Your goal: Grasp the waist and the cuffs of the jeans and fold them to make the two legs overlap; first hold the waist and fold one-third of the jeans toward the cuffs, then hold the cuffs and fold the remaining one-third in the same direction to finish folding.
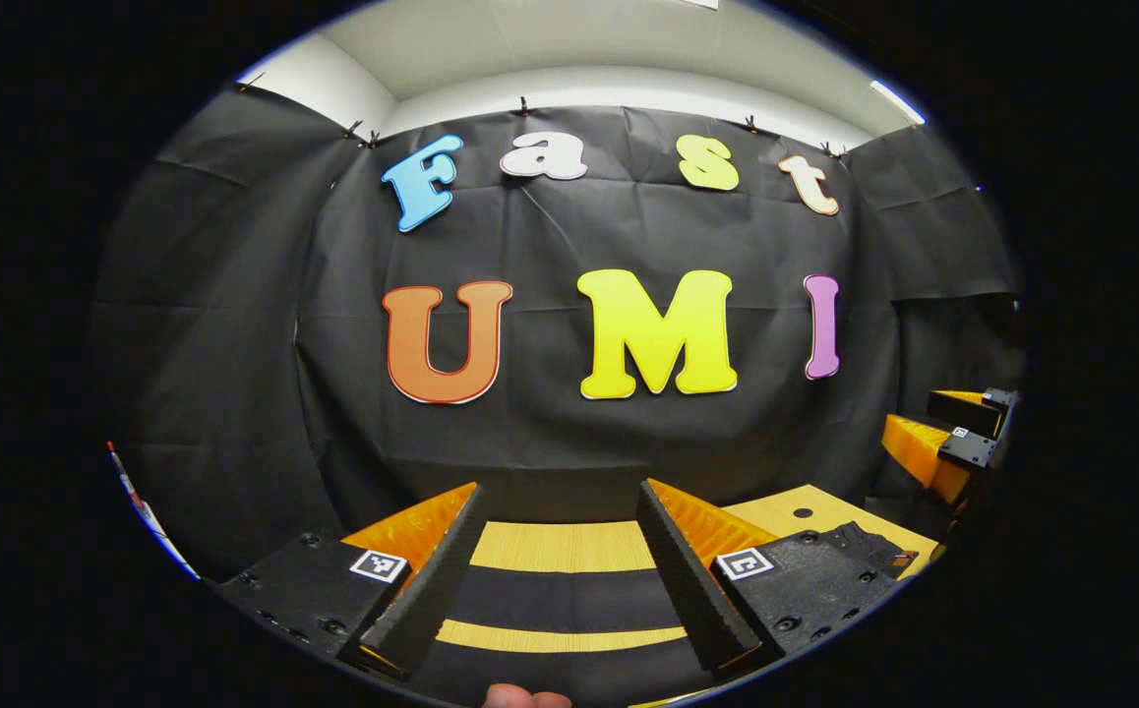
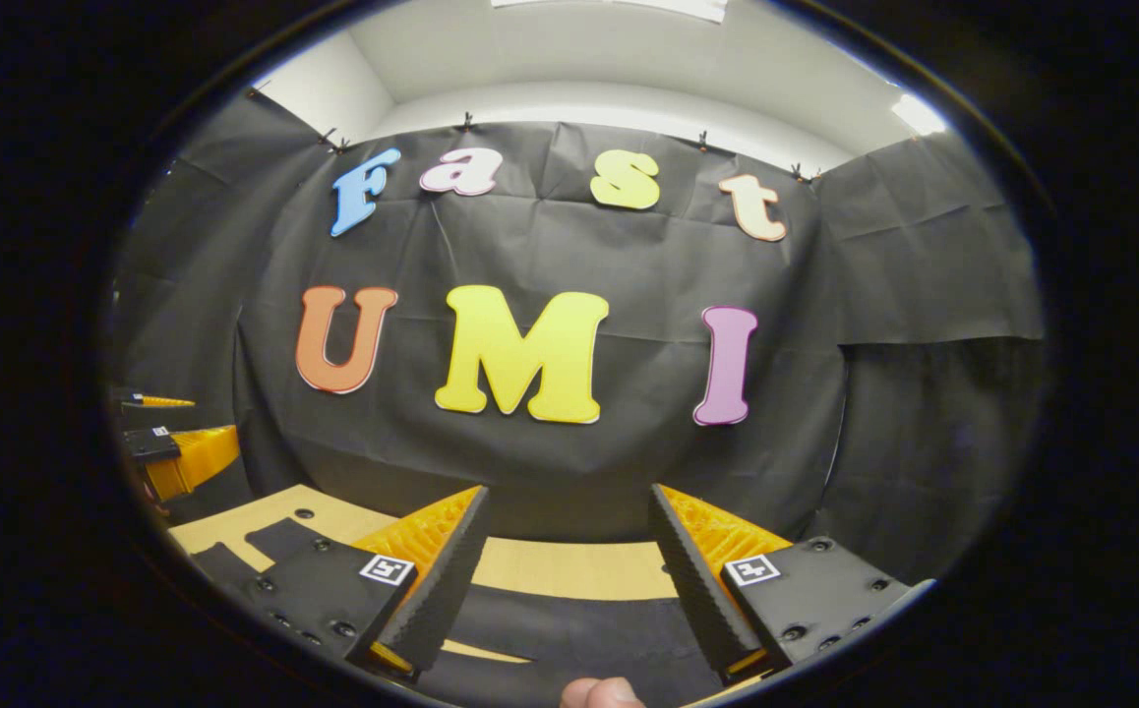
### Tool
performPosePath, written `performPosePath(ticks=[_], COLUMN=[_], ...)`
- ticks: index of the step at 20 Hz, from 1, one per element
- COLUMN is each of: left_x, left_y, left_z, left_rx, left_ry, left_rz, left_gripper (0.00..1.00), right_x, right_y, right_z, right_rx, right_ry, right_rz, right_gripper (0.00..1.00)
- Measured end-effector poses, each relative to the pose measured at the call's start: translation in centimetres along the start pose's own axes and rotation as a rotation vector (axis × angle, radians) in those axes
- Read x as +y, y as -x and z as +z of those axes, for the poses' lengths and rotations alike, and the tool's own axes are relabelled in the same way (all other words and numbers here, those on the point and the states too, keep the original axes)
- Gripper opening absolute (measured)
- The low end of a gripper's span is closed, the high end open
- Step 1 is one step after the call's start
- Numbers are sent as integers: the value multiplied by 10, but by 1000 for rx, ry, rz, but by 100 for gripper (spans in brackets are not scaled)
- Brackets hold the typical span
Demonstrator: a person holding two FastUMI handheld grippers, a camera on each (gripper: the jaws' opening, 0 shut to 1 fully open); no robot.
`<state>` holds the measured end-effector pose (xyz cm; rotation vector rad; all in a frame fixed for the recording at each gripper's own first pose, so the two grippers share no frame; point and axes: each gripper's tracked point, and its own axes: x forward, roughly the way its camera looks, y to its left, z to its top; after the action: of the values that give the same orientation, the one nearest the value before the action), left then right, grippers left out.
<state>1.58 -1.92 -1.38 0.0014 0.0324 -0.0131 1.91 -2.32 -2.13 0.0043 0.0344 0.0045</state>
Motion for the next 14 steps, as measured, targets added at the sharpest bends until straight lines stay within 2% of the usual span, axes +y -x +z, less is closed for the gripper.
performPosePath(ticks=[4,10,12,14], left_x=[19,116,145,162], left_y=[-6,12,28,54], left_z=[-32,-101,-140,-187], left_rx=[81,240,330,468], left_ry=[25,75,130,212], left_rz=[39,216,231,252], left_gripper=[99,100,100,100], right_x=[-31,-140,-171,-194], right_y=[-13,-11,-1,13], right_z=[-29,-89,-115,-153], right_rx=[72,240,324,436], right_ry=[7,38,-13,-121], right_rz=[-25,-170,-195,-211], right_gripper=[99,99,98,99])
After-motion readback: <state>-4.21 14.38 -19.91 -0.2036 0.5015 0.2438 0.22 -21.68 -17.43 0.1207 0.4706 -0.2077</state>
